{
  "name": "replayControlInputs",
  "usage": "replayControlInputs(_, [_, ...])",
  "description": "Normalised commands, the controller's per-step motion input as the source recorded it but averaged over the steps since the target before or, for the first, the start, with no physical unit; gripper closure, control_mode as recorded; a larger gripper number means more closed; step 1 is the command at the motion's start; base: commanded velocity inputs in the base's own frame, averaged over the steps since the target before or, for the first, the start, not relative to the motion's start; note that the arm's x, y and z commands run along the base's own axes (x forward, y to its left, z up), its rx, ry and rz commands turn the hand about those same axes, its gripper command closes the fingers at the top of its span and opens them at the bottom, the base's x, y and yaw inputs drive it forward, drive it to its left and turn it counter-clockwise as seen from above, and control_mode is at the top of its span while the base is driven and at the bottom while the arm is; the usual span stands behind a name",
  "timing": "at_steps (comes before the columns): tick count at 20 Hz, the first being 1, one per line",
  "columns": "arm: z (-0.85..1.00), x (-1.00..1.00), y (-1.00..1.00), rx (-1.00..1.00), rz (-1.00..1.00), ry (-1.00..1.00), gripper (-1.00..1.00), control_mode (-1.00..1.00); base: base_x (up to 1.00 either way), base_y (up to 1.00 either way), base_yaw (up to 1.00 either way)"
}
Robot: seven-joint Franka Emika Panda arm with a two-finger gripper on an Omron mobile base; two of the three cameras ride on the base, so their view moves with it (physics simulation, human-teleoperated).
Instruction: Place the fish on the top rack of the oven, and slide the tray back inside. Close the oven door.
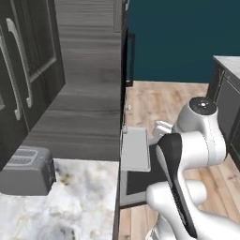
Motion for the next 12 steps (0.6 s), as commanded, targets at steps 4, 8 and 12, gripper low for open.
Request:
replayControlInputs(4, [0.00,0.00,0.00,0.00,0.00,0.00,1.00,1.00,0.02,-0.10,-0.17])
replayControlInputs(8, [0.00,0.00,0.00,0.00,0.00,0.00,1.00,1.00,0.03,-0.09,-0.07])
replayControlInputs(12, [0.00,0.00,0.00,0.00,0.00,0.00,1.00,1.00,0.18,0.00,-0.02])
